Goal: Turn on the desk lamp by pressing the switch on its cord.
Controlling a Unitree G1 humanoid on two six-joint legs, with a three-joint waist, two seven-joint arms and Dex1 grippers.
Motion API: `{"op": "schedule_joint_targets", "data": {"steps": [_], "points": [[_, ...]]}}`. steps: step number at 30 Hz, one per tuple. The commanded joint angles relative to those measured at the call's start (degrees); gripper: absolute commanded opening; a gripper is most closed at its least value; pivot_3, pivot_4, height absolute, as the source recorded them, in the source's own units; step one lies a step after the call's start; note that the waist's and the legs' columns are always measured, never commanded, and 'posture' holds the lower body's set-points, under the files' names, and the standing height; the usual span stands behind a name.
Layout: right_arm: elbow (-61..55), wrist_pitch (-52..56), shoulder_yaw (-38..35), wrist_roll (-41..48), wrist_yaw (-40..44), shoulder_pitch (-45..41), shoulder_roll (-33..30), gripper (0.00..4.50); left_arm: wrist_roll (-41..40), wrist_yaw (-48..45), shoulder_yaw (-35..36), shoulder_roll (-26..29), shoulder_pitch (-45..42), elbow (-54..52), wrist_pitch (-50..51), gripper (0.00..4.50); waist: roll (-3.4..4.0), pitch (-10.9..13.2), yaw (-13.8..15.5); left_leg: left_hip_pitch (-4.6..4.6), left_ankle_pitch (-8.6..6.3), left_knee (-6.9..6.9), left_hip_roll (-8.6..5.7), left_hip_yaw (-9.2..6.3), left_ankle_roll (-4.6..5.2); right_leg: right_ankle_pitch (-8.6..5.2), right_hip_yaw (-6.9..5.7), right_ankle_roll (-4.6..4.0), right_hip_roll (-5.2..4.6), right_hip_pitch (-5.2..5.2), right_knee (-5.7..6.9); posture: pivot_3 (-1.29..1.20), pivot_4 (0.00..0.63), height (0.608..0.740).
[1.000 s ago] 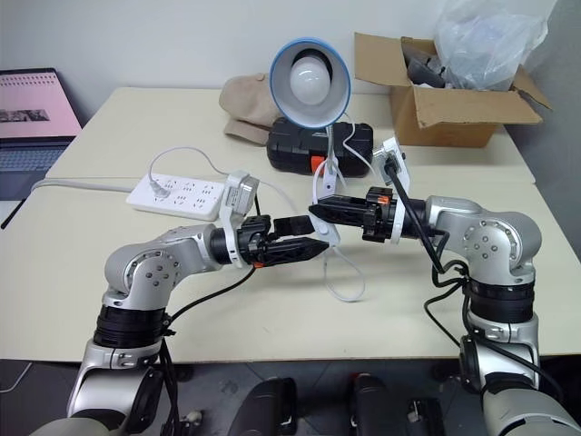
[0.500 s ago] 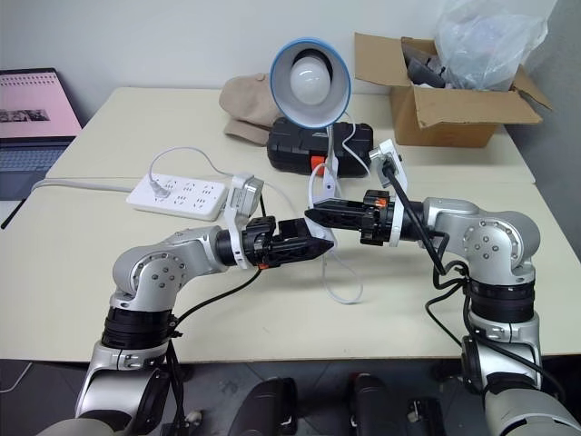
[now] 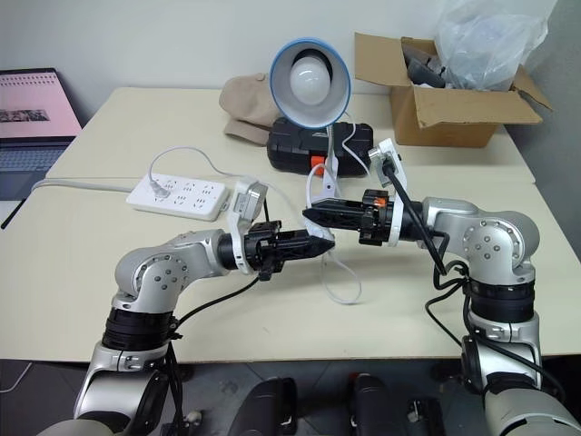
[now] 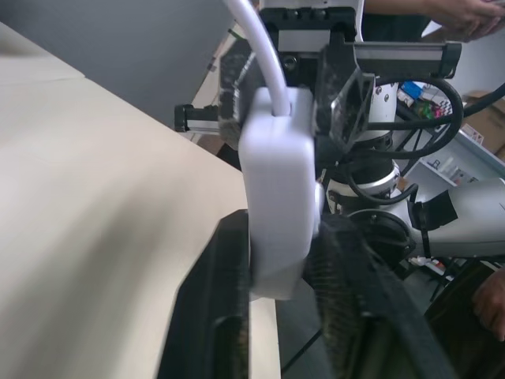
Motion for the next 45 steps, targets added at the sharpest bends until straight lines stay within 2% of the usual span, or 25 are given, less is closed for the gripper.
{"op": "schedule_joint_targets", "data": {"steps": [1, 14, 16, 27, 31, 33, 34, 36, 38, 42, 45], "points": [[-2.08, -0.50, -0.27, 1.39, -0.22, -1.09, -0.85, 0.38, -0.88, -0.43, 0.70, -0.48, -0.41, -0.77, -1.04, 0.49, 0.00, 0.00, 0.00, 0.00, 0.00, 0.00, 0.00, 0.00, 0.00, 0.00, 0.00, 0.00, 0.00, 0.00, 0.00, 0.00, 0.150, 0.740], [-1.89, -0.81, 0.61, 1.28, -0.06, -0.97, -1.27, 0.38, -0.53, -0.67, 0.50, -0.32, 0.27, -0.99, -1.70, 0.48, 0.00, 0.00, 0.00, 0.00, 0.00, 0.00, 0.00, -0.01, 0.00, 0.00, 0.00, 0.00, 0.00, 0.00, 0.00, 0.00, 0.150, 0.740], [-1.87, -0.91, 0.71, 1.29, -0.03, -0.89, -1.34, 0.38, -0.99, -0.71, 0.77, -0.35, 0.12, -0.59, -1.22, 1.18, 0.00, 0.00, 0.00, 0.00, 0.00, 0.00, 0.01, -0.01, 0.00, 0.00, -0.01, 0.00, 0.00, 0.00, 0.00, 0.00, 0.150, 0.740], [-0.67, -1.36, -0.31, 1.52, -1.75, -0.26, -1.05, 0.37, 0.13, -3.52, -0.52, 2.87, 1.41, -2.31, -2.02, 3.08, 0.00, 0.00, 0.00, 0.00, 0.00, -0.01, 0.01, -0.01, 0.00, 0.00, -0.01, 0.00, 0.00, 0.00, -0.01, 0.00, 0.150, 0.740], [0.72, -0.99, -2.08, 1.74, -3.95, 0.32, -0.91, 0.37, 5.19, -5.28, -2.85, 6.24, 2.89, -3.95, -6.95, 3.81, 0.00, 0.00, 0.00, 0.00, 0.00, -0.01, 0.01, -0.01, 0.00, 0.00, -0.01, 0.00, 0.00, 0.00, -0.01, 0.00, 0.150, 0.740], [1.84, -0.87, -3.06, 1.31, -5.64, 1.00, -0.92, 0.37, 10.15, -6.45, -4.72, 8.72, 3.93, -4.75, -12.42, 4.15, 0.00, 0.00, 0.02, 0.00, 0.00, -0.02, 0.01, 0.00, 0.00, 0.00, 0.00, -0.01, 0.00, 0.00, -0.02, 0.00, 0.150, 0.740], [2.79, -1.09, -3.45, 0.32, -6.81, 1.71, -1.06, 0.37, 15.08, -6.78, -6.21, 10.60, 4.62, -5.10, -18.07, 4.32, 0.00, 0.00, 0.05, 0.00, 0.00, -0.02, 0.01, 0.00, 0.00, 0.00, 0.00, -0.01, 0.00, -0.01, -0.03, 0.00, 0.150, 0.740], [4.54, -1.75, -3.57, -1.94, -9.15, 3.01, -1.19, 0.37, 22.63, -7.63, -8.42, 13.41, 5.54, -5.18, -27.44, 4.50, -0.01, -0.01, 0.07, 0.00, 0.00, -0.03, 0.01, 0.03, 0.00, 0.00, 0.01, -0.01, -0.02, -0.01, -0.03, 0.00, 0.150, 0.740], [5.95, -2.91, -2.51, -4.57, -10.84, 3.95, -1.24, 0.37, 26.24, -7.12, -8.69, 14.00, 5.66, -4.35, -33.25, 4.50, 0.01, 0.00, 0.20, 0.00, 0.00, -0.05, 0.01, 0.04, 0.00, 0.00, 0.01, -0.02, -0.03, -0.01, -0.05, 0.00, 0.150, 0.740], [10.72, -5.25, -0.21, -11.69, -16.30, 4.46, -0.19, 0.37, 28.74, -7.28, -7.24, 14.89, 6.44, -4.40, -39.22, 4.50, 0.00, 0.00, 0.54, 0.00, -0.01, -0.05, 0.00, 0.11, 0.01, -0.01, 0.06, -0.02, -0.06, -0.04, -0.04, 0.00, 0.150, 0.740], [14.45, -6.68, 0.00, -15.15, -19.36, 3.76, 1.20, 0.37, 28.47, -7.42, -5.73, 16.20, 7.06, -5.56, -39.71, 4.50, 0.00, 0.00, 0.58, -0.01, -0.01, -0.07, 0.03, 0.13, 0.01, -0.01, 0.08, -0.01, -0.04, -0.07, -0.05, 0.00, 0.150, 0.740]]}}
